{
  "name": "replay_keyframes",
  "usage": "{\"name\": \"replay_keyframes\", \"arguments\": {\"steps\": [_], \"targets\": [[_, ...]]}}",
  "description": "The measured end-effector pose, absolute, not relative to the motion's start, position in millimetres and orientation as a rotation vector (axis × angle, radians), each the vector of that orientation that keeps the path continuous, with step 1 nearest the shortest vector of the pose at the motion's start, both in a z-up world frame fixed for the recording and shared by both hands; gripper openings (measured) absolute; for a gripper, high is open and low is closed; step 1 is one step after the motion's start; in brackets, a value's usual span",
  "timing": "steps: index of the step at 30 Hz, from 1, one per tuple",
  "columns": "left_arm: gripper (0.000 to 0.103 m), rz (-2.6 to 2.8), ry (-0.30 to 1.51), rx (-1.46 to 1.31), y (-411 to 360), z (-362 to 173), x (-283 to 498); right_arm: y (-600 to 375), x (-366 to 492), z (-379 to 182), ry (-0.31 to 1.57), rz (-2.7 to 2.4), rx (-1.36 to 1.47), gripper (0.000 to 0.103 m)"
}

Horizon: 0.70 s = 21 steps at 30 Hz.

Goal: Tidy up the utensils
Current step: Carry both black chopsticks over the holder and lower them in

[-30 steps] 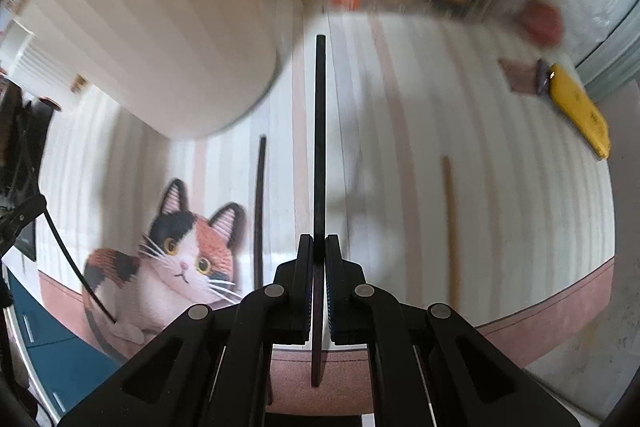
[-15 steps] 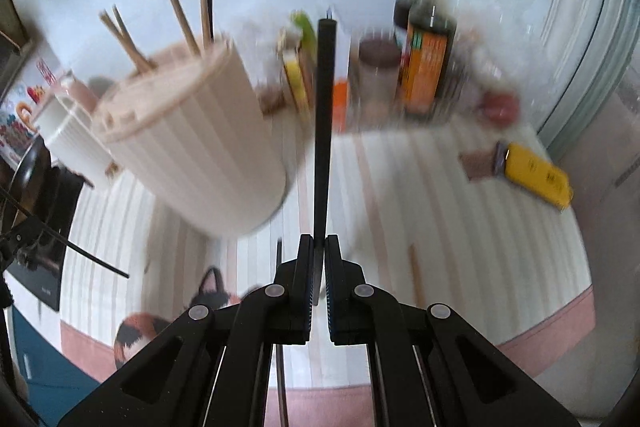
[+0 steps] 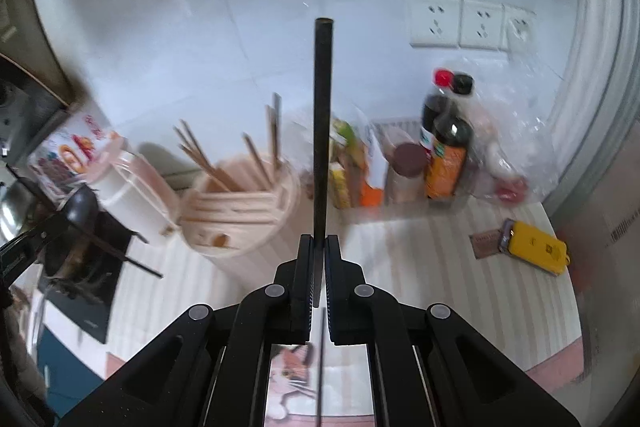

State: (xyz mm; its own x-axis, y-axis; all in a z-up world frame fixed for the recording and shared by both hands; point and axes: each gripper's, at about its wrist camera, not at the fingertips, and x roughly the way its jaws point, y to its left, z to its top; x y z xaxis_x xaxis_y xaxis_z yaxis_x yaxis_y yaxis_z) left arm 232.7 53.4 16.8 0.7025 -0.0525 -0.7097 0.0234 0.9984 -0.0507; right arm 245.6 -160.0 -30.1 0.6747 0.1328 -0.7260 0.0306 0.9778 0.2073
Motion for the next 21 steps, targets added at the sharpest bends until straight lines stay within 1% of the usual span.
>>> {"name": "replay_keyframes", "arguments": {"steps": [6, 12, 16, 21], "targets": [[0.003, -0.099, 0.734, -0.071, 50.7, 64.5, 230.5, -151.5, 243.1, 18.1, 0.789, 0.126, 0.235, 0.006], [0.003, -0.143, 0.692, -0.077, 38.2, 94.4, 241.9, -142.6, 257.8, 53.1, 0.743, 0.163, 0.237, 0.006], [0.003, -0.182, 0.704, -0.069, 22.9, 98.8, 262.3, -135.0, 283.1, 64.2, 0.723, 0.158, 0.230, 0.006], [0.003, -0.221, 0.757, -0.044, 3.1, 83.1, 292.7, -126.8, 313.1, 61.6, 0.730, 0.138, 0.215, 0.006]]}}
